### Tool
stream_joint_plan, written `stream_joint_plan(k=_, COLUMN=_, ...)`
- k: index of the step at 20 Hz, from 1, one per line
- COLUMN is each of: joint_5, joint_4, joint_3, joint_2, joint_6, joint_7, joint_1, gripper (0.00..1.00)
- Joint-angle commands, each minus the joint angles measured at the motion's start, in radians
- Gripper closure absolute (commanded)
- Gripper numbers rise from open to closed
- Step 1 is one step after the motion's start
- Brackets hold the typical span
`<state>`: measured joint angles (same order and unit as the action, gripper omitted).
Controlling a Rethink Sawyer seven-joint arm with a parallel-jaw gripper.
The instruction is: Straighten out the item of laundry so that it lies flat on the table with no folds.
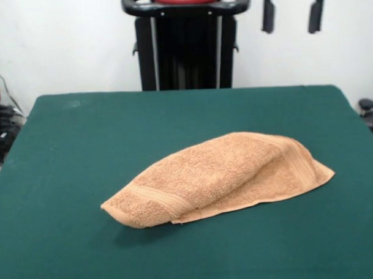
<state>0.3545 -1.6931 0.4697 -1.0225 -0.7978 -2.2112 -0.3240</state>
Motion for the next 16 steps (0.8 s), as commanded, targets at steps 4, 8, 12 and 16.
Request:
stream_joint_plan(k=4, joint_5=-0.010, joint_4=-0.084, joint_3=-0.140, joint_2=0.140, joint_6=0.115, joint_7=-0.239, joint_1=0.073, gripper=0.00)
stream_joint_plan(k=8, joint_5=0.002, joint_4=-0.060, joint_3=-0.199, joint_2=0.137, joint_6=0.092, joint_7=-0.224, joint_1=0.091, gripper=0.00)
stream_joint_plan(k=12, joint_5=-0.002, joint_4=-0.051, joint_3=-0.253, joint_2=0.113, joint_6=0.076, joint_7=-0.197, joint_1=0.084, gripper=0.00)
stream_joint_plan(k=16, joint_5=-0.006, joint_4=-0.055, joint_3=-0.299, joint_2=0.122, joint_6=0.107, joint_7=-0.201, joint_1=0.072, gripper=0.00)
